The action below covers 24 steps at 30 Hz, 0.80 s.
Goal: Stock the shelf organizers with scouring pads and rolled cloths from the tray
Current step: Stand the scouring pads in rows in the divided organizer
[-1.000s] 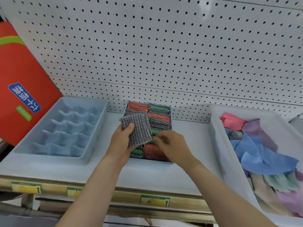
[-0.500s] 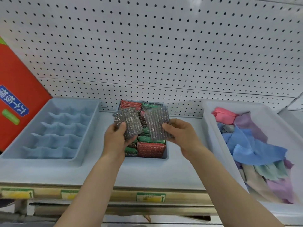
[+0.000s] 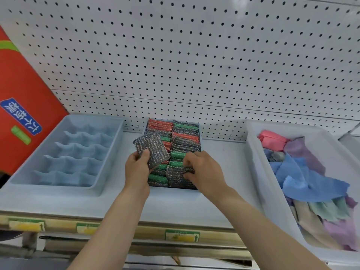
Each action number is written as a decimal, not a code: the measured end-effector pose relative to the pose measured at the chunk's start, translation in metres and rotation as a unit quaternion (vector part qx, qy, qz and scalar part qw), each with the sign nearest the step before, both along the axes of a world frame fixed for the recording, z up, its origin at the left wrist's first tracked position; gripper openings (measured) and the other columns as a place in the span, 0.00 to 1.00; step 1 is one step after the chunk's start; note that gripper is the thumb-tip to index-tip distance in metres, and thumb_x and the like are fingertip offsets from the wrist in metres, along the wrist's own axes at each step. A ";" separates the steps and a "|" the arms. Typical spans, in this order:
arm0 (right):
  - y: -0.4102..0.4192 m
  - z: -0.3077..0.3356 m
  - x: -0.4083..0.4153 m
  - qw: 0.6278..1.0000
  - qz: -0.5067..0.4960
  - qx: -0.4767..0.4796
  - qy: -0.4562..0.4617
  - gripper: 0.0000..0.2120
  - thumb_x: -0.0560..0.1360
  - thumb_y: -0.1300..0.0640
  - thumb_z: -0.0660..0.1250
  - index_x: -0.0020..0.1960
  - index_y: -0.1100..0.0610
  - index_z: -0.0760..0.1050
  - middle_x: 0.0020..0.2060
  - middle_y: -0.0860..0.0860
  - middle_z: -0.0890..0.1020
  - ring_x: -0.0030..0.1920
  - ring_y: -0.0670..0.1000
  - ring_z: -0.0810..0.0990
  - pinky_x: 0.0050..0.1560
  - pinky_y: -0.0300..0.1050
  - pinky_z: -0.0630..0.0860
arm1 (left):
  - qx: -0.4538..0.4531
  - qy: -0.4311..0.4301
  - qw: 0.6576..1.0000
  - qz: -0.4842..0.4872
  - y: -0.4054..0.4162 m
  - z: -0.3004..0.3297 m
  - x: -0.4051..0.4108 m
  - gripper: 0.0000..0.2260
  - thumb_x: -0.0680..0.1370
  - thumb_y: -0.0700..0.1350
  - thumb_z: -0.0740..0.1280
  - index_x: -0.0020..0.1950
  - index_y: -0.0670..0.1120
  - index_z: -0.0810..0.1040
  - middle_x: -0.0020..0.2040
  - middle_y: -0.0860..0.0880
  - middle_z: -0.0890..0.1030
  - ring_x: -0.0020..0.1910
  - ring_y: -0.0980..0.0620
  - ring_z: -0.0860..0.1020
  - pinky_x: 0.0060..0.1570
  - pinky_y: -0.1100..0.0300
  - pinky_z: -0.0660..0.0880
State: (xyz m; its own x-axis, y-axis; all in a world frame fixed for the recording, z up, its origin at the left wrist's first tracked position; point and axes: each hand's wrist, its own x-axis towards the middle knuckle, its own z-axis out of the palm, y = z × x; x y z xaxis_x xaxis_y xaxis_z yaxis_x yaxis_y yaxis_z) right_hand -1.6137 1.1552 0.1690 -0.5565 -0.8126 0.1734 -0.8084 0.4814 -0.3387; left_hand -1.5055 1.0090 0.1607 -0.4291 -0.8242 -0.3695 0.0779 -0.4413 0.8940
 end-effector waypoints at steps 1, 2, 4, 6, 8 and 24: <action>0.001 -0.003 0.000 1.000 0.013 0.002 0.010 0.13 0.68 0.58 0.78 0.47 0.51 0.76 0.44 0.46 0.79 0.48 0.49 0.73 0.40 0.44 0.73 | -0.005 -0.005 1.000 0.001 0.002 -0.001 -0.001 0.11 0.82 0.44 0.63 0.63 0.41 0.75 0.55 0.45 0.82 0.49 0.50 0.81 0.45 0.56 0.78; 0.002 -0.007 -0.001 0.999 0.033 0.019 0.018 0.12 0.67 0.58 0.78 0.45 0.52 0.76 0.43 0.45 0.78 0.48 0.49 0.72 0.39 0.44 0.73 | -0.006 -0.008 1.000 0.004 0.003 -0.001 -0.001 0.12 0.82 0.44 0.63 0.63 0.41 0.75 0.56 0.45 0.82 0.50 0.50 0.81 0.48 0.54 0.78; 0.006 -0.014 -0.004 0.995 0.074 0.060 0.017 0.09 0.68 0.57 0.77 0.44 0.51 0.79 0.43 0.44 0.77 0.50 0.48 0.71 0.40 0.41 0.70 | -0.003 -0.010 1.000 0.004 0.005 0.000 -0.002 0.11 0.82 0.44 0.63 0.63 0.41 0.75 0.56 0.45 0.82 0.50 0.50 0.80 0.54 0.51 0.79; 0.010 -0.009 -0.010 0.992 0.094 0.077 -0.045 0.05 0.71 0.50 0.76 0.42 0.50 0.82 0.40 0.43 0.78 0.48 0.47 0.72 0.42 0.40 0.69 | 0.001 -0.010 1.000 0.000 0.006 0.001 -0.002 0.11 0.83 0.44 0.63 0.62 0.41 0.75 0.56 0.45 0.82 0.50 0.50 0.80 0.57 0.50 0.78; 0.010 0.008 -0.015 0.983 0.076 0.030 -0.162 0.09 0.74 0.44 0.72 0.41 0.49 0.84 0.37 0.43 0.82 0.41 0.46 0.78 0.41 0.39 0.74 | 0.003 -0.011 1.000 -0.006 0.007 0.002 -0.001 0.10 0.82 0.44 0.63 0.62 0.42 0.75 0.56 0.45 0.82 0.50 0.50 0.81 0.55 0.51 0.79; 0.025 0.048 -0.011 0.899 -0.116 -0.094 -0.412 0.11 0.69 0.56 0.79 0.49 0.50 0.81 0.39 0.44 0.83 0.42 0.44 0.82 0.45 0.36 0.75 | -0.479 -0.337 0.772 -0.247 -0.014 -0.026 0.011 0.19 0.83 0.54 0.59 0.74 0.53 0.70 0.78 0.50 0.63 0.80 0.47 0.52 0.77 0.45 0.52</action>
